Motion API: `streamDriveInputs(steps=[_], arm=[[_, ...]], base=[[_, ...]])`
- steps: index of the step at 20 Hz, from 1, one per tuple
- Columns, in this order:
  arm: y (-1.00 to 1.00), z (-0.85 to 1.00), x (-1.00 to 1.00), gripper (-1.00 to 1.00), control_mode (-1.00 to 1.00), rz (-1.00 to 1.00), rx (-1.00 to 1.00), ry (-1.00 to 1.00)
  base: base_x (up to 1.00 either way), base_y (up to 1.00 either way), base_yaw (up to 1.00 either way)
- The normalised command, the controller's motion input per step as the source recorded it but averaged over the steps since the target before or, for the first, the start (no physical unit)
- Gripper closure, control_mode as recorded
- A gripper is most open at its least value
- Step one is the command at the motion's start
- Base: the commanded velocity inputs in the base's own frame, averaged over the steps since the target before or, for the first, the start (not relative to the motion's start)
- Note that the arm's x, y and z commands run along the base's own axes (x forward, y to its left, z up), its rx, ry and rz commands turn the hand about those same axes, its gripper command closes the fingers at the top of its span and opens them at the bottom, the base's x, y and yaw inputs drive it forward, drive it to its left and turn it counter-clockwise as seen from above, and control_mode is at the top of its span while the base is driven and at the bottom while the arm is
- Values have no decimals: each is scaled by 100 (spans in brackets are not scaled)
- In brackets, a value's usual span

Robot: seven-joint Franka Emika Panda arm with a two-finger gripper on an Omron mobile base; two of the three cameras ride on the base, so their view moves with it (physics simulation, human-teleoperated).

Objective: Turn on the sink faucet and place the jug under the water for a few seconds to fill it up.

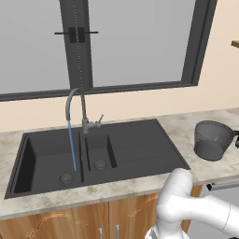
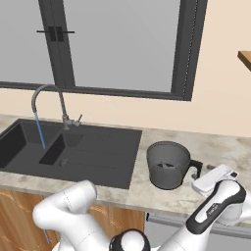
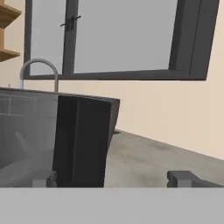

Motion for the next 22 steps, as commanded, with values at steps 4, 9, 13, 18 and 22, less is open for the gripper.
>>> streamDriveInputs(steps=[4, 9, 13, 18, 22], arm=[[32, 0, 0, -100, -100, 7, -2, 0], [38, -3, 0, -100, -100, 4, -5, 3], [25, -1, -1, 100, -100, 1, -1, 6], [6, -3, -5, 100, -100, 2, 0, 5], [40, 46, -2, 100, -100, -7, 0, -1]], base=[[0, 0, 0], [0, 0, 0], [0, 0, 0], [0, 0, 0], [0, 0, 0]])
